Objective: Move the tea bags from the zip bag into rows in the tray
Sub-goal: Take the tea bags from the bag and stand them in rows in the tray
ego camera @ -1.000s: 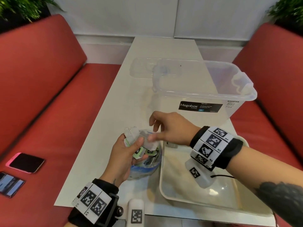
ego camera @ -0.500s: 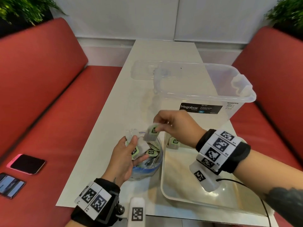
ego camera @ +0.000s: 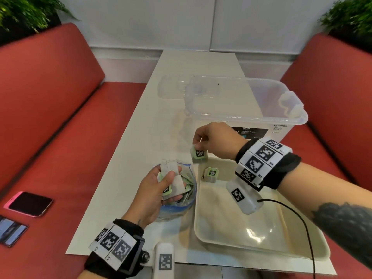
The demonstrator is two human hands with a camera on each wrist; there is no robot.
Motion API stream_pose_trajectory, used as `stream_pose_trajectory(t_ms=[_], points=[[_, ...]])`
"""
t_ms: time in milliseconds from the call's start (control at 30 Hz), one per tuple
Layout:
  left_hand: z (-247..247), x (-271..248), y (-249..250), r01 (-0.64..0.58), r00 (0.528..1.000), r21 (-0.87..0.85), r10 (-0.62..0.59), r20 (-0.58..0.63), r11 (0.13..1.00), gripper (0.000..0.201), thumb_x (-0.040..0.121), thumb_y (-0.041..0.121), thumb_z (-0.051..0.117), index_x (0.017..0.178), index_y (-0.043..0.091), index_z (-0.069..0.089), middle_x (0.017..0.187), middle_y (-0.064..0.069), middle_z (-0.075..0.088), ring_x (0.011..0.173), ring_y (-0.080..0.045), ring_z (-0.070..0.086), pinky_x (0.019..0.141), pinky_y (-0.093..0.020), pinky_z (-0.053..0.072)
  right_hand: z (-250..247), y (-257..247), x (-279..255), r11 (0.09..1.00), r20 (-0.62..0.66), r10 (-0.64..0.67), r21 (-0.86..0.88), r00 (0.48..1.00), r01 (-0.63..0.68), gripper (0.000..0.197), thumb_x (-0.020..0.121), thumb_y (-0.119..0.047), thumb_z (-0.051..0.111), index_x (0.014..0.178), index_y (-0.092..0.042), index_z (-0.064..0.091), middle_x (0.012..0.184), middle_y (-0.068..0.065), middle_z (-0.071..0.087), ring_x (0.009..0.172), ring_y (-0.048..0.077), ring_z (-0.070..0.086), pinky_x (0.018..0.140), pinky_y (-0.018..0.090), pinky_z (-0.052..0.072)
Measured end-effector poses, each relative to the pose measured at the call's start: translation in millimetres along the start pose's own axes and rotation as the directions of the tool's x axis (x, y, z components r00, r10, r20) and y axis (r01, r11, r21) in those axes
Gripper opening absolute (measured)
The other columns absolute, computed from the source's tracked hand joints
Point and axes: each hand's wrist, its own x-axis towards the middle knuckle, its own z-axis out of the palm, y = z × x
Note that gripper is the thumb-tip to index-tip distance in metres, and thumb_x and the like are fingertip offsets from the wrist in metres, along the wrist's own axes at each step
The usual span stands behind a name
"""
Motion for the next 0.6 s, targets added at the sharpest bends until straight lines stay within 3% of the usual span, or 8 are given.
stream_pose_trajectory(t_ms=[100,200,333,467,600], points=[[-0.4,-0.4,0.0,0.002,1.000,-0.007,-0.002,0.001,1.000,0.015,0.092,0.016,0.053,0.104,0.017,0.062,0.103,0.000,0.068,0.077,-0.012,0.068,0.059,-0.030,0.058,-2.9,5.8,-2.1,0.999,0.006,0.014,-0.035,1.000,-0.013,0.010,0.083,-0.020,0.068,0.078,-0.025,0.061,0.069,-0.010,0.056,0.062,0.007,0.051,0.058,0.019,0.039],[-1.4,-0.7,0.1,-0.002,1.000,-0.020,0.002,0.001,1.000,0.013,0.092,0.017,0.053,0.100,0.018,0.063,0.101,-0.001,0.067,0.079,-0.015,0.068,0.061,-0.031,0.059,-5.1,14.0,-7.2,0.991,0.009,0.040,-0.130,0.999,-0.039,0.011,0.080,-0.021,0.070,0.075,-0.025,0.062,0.070,-0.010,0.057,0.072,0.013,0.055,0.067,0.026,0.045],[-2.1,-0.9,-0.4,-0.004,1.000,-0.026,0.004,-0.004,1.000,0.013,0.092,0.017,0.053,0.099,0.017,0.064,0.102,-0.003,0.067,0.082,-0.016,0.067,0.061,-0.032,0.059,7.0,23.2,-14.2,0.969,0.066,0.094,-0.234,0.993,-0.076,0.005,0.077,-0.020,0.074,0.077,-0.022,0.069,0.068,-0.013,0.053,0.074,0.013,0.053,0.067,0.027,0.040],[-2.7,-1.2,-1.4,-0.003,1.000,-0.023,0.003,0.004,1.000,0.013,0.091,0.017,0.053,0.100,0.017,0.064,0.099,-0.002,0.068,0.076,-0.012,0.069,0.060,-0.031,0.059,31.1,27.8,-16.8,0.932,0.090,0.125,-0.351,0.988,-0.086,0.006,0.080,-0.017,0.067,0.082,-0.021,0.071,0.076,-0.005,0.062,0.076,0.018,0.057,0.064,0.026,0.038],[-3.4,-0.8,-2.1,0.002,1.000,-0.018,-0.002,0.006,1.000,0.014,0.092,0.017,0.053,0.101,0.017,0.064,0.102,-0.001,0.068,0.080,-0.013,0.069,0.059,-0.030,0.059,46.9,31.2,-14.1,0.883,0.101,0.122,-0.465,0.987,-0.061,0.014,0.087,-0.022,0.057,0.094,-0.023,0.070,0.094,0.003,0.066,0.087,0.025,0.062,0.067,0.027,0.039]])
